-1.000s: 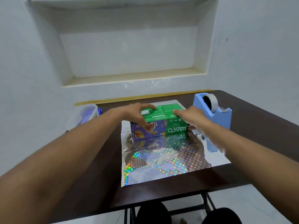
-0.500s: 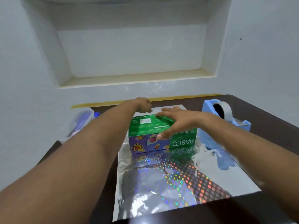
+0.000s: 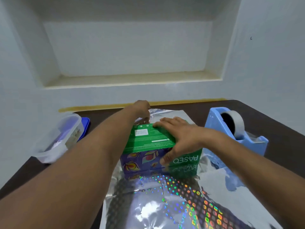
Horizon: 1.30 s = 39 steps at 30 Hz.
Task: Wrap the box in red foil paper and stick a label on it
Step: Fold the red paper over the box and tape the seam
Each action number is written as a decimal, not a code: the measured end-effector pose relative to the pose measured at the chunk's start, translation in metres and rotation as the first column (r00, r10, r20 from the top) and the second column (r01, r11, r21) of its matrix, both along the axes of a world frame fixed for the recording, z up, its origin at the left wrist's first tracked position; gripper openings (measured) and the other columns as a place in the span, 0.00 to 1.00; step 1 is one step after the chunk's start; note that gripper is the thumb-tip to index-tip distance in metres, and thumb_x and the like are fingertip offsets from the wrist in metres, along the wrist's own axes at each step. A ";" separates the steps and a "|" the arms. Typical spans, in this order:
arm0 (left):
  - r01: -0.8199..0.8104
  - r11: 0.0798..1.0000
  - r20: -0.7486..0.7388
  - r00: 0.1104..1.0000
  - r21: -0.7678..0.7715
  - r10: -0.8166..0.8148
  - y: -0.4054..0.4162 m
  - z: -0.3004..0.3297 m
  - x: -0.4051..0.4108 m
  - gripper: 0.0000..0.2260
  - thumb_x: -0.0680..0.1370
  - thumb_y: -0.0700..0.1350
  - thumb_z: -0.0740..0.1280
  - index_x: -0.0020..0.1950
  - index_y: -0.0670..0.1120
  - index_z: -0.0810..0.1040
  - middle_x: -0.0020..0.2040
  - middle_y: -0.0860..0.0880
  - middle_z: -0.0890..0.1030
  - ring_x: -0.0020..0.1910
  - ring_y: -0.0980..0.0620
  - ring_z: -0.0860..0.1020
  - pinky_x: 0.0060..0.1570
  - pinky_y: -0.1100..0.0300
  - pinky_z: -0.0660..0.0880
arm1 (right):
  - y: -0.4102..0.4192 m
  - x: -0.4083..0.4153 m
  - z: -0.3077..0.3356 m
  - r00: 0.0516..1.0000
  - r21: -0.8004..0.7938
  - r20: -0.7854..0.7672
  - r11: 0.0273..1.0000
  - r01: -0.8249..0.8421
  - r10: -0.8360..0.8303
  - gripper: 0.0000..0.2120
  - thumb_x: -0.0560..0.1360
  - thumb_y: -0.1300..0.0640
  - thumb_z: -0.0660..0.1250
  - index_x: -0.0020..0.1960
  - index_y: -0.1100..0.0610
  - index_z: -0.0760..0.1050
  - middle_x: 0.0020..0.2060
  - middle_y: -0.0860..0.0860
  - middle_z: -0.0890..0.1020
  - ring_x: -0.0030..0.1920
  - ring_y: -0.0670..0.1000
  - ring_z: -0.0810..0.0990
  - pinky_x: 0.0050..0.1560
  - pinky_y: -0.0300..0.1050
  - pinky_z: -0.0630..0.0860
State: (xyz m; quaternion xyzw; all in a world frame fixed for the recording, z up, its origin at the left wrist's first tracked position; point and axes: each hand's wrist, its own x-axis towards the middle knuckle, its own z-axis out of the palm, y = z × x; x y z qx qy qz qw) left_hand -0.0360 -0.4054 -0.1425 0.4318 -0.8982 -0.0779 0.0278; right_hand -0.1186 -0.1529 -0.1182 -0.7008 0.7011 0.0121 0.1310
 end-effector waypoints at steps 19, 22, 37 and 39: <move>0.542 0.290 0.135 0.613 -0.789 -0.778 0.132 0.049 0.113 0.10 0.84 0.52 0.67 0.60 0.49 0.83 0.44 0.48 0.81 0.37 0.44 0.80 0.37 0.50 0.76 | 0.034 0.004 0.038 0.917 -0.529 -0.382 0.840 -0.118 -0.112 0.14 0.77 0.57 0.64 0.58 0.44 0.80 0.47 0.47 0.76 0.54 0.54 0.79 0.64 0.61 0.59; 0.570 0.443 0.051 0.650 -0.692 -0.758 0.157 0.045 0.126 0.09 0.80 0.53 0.72 0.55 0.50 0.86 0.43 0.51 0.83 0.37 0.46 0.82 0.35 0.59 0.73 | 0.053 0.011 0.023 0.926 -0.524 -0.350 0.849 -0.069 -0.141 0.12 0.74 0.59 0.64 0.51 0.45 0.82 0.43 0.47 0.74 0.50 0.53 0.79 0.71 0.72 0.50; -0.167 0.519 -0.328 0.607 0.838 0.724 0.164 0.026 0.176 0.18 0.77 0.55 0.75 0.55 0.44 0.75 0.41 0.46 0.80 0.29 0.52 0.80 0.30 0.62 0.75 | 0.086 0.009 -0.034 0.948 -0.719 -0.252 0.693 -0.048 -0.196 0.18 0.63 0.52 0.85 0.52 0.48 0.87 0.39 0.48 0.80 0.40 0.56 0.83 0.62 0.85 0.59; -0.123 0.535 -0.381 0.571 0.836 0.727 0.163 0.023 0.178 0.12 0.78 0.49 0.75 0.52 0.44 0.77 0.40 0.46 0.81 0.28 0.53 0.80 0.23 0.64 0.75 | 0.084 0.011 -0.036 0.950 -0.745 -0.230 0.666 -0.033 -0.210 0.17 0.65 0.51 0.84 0.53 0.46 0.87 0.39 0.47 0.79 0.39 0.56 0.83 0.63 0.84 0.59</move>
